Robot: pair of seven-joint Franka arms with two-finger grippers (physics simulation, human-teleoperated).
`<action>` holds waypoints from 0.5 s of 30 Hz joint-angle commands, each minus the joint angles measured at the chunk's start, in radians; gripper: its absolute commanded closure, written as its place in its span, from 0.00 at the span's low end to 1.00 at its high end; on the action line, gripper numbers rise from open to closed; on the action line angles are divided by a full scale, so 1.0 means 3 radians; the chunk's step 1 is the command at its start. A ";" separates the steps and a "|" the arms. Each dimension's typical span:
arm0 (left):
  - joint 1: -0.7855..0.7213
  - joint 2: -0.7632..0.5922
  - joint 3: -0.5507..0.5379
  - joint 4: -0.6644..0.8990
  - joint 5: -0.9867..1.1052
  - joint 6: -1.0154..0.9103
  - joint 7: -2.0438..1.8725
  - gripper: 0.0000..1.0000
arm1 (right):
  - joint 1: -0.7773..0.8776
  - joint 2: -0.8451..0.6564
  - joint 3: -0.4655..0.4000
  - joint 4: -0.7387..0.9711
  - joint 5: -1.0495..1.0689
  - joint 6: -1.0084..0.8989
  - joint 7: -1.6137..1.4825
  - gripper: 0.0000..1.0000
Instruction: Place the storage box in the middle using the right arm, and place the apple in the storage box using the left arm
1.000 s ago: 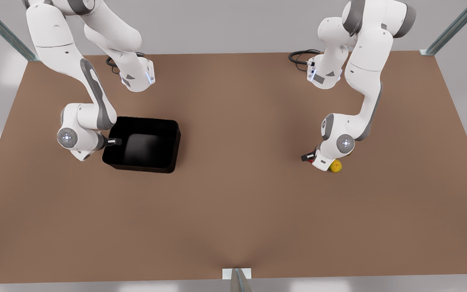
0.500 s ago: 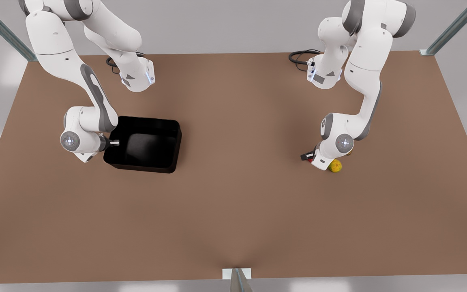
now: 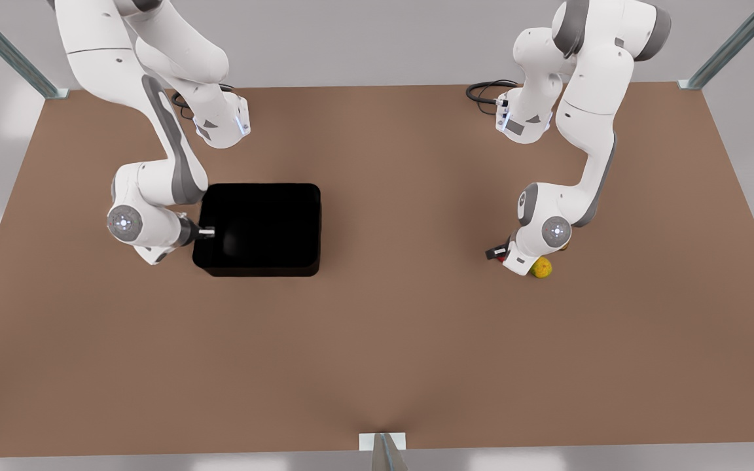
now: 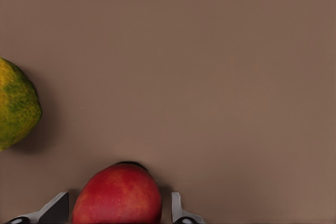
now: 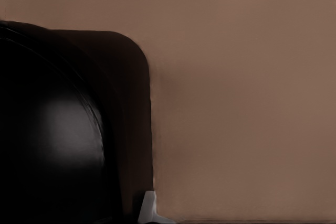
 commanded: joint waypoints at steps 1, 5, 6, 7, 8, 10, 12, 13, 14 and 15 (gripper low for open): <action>0.0000 0.0000 0.0000 -0.0002 0.0001 0.0000 0.0000 0.26 | 0.0011 0.0007 0.0031 0.0016 0.0017 -0.0006 0.0035 0.79; 0.0000 0.0000 0.0000 0.0003 0.0001 0.0000 0.0000 0.27 | 0.0609 0.0543 0.0129 0.0665 0.0084 -0.0103 0.0618 0.79; 0.0000 -0.0005 0.0000 0.0003 0.0001 0.0000 0.0000 0.28 | 0.0757 0.0707 0.0114 0.0834 0.0084 -0.0103 0.0786 0.79; 0.0000 -0.0005 0.0000 0.0003 0.0001 0.0000 0.0000 0.29 | 0.0915 0.0906 0.0078 0.1059 0.0079 -0.0103 0.0965 0.79; 0.0000 -0.0005 0.0000 0.0003 0.0001 0.0000 0.0000 0.29 | 0.1089 0.1065 -0.0009 0.1268 0.0079 -0.0103 0.1144 0.79; 0.0000 -0.0005 0.0000 0.0003 0.0001 0.0000 0.0000 0.29 | 0.1534 0.1382 -0.0270 0.1668 0.0084 -0.0108 0.1329 0.79; -0.0005 -0.0005 0.0000 0.0003 0.0001 0.0000 0.0000 0.29 | 0.1764 0.1689 -0.0382 0.2020 0.0053 -0.0098 0.1334 0.79; 0.0000 0.0000 0.0000 0.0003 0.0001 0.0000 0.0000 0.29 | 0.1908 0.1781 -0.0510 0.2123 0.0053 -0.0093 0.1329 0.79; -0.0005 0.0000 0.0000 0.0003 0.0001 0.0000 0.0000 0.29 | 0.1913 0.1909 -0.0510 0.2225 0.0028 -0.0083 0.1313 0.79; -0.0005 0.0000 0.0000 0.0003 0.0001 0.0000 0.0000 0.29 | 0.1928 0.1985 -0.0515 0.2246 0.0023 -0.0067 0.1293 0.79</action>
